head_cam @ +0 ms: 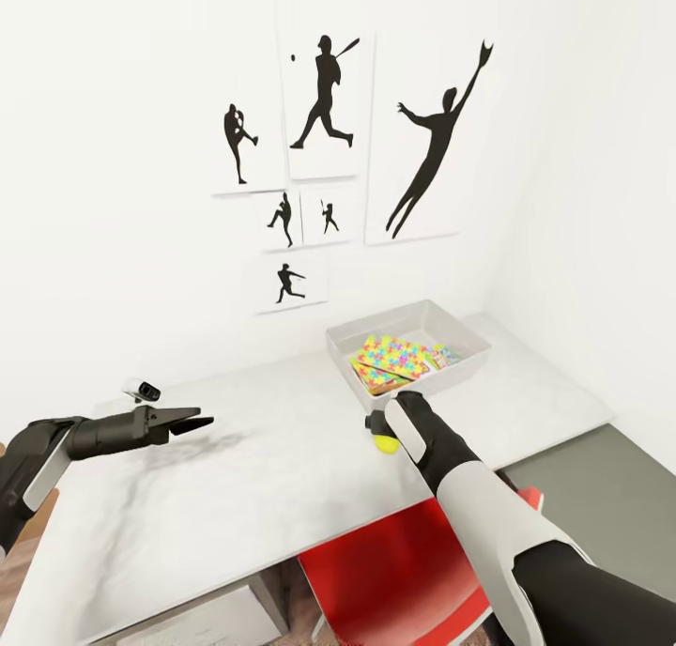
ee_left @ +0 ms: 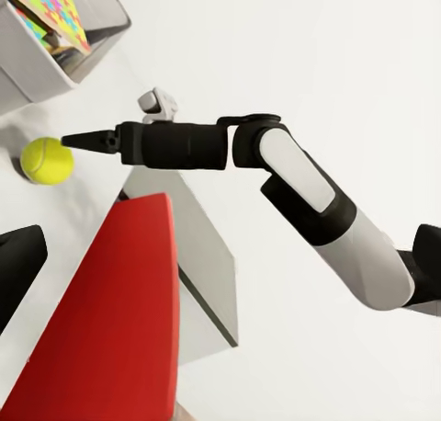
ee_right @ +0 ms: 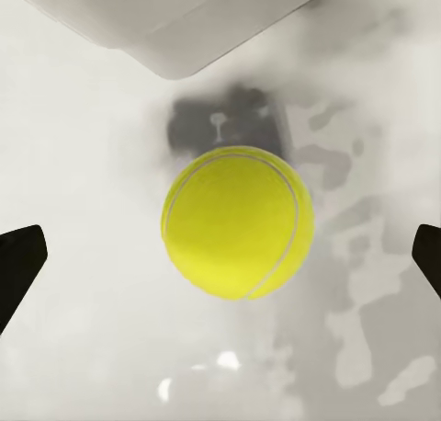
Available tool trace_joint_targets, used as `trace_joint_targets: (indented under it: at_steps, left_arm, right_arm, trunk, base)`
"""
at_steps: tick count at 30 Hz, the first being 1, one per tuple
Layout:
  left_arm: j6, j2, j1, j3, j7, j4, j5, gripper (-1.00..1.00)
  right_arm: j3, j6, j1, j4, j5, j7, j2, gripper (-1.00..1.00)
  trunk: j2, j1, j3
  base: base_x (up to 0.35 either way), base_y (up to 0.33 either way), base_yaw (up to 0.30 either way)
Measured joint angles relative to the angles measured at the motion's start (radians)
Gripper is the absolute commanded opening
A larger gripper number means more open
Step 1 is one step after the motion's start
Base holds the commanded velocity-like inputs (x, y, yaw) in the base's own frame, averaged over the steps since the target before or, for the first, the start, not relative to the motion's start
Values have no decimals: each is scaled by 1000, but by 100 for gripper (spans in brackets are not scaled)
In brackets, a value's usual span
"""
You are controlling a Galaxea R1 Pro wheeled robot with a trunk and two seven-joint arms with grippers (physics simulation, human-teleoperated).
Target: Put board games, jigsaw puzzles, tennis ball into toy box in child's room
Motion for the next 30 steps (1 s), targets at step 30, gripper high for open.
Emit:
trace_joint_targets:
  at_steps: [30]
  left_arm:
    - [90, 3, 46, -2, -16, -222, -8, 100]
  right_arm:
    - [47, -33, 0, -10, 0, 2, 0, 100]
  trunk:
    - [0, 0, -49]
  base:
    - [0, 0, 0]
